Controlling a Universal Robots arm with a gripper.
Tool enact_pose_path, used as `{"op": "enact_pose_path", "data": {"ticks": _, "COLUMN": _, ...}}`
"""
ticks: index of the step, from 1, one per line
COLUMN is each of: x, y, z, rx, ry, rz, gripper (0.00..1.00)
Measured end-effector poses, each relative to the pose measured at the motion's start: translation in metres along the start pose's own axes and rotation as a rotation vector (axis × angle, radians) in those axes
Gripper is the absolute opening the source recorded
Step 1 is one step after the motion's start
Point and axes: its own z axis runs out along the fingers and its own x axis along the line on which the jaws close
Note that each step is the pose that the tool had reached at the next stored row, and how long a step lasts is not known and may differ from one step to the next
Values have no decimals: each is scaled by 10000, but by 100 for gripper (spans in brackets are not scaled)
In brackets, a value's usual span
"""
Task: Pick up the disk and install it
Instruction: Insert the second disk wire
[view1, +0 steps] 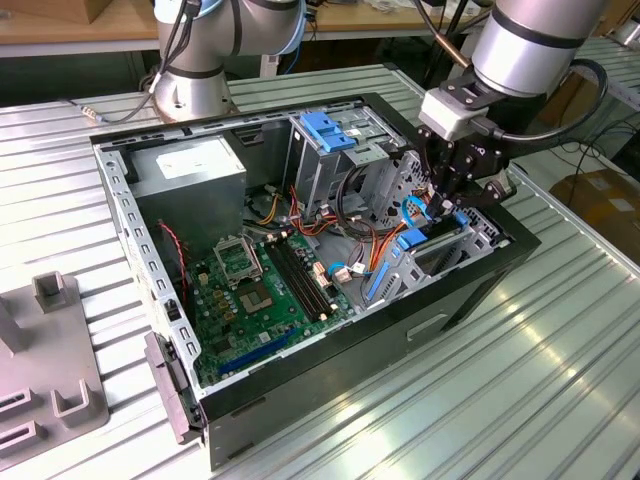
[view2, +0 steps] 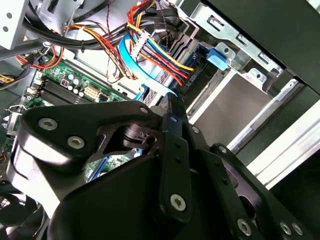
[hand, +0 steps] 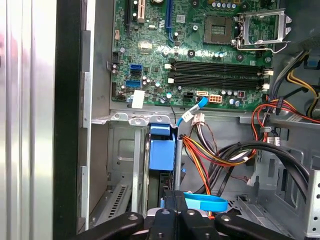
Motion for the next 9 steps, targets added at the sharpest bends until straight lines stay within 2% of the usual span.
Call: {"op": "enact_pose_path", "data": {"ticks": 9, "x": 0, "y": 0, "z": -1, "rx": 0, "ry": 0, "rz": 0, "gripper": 10}}
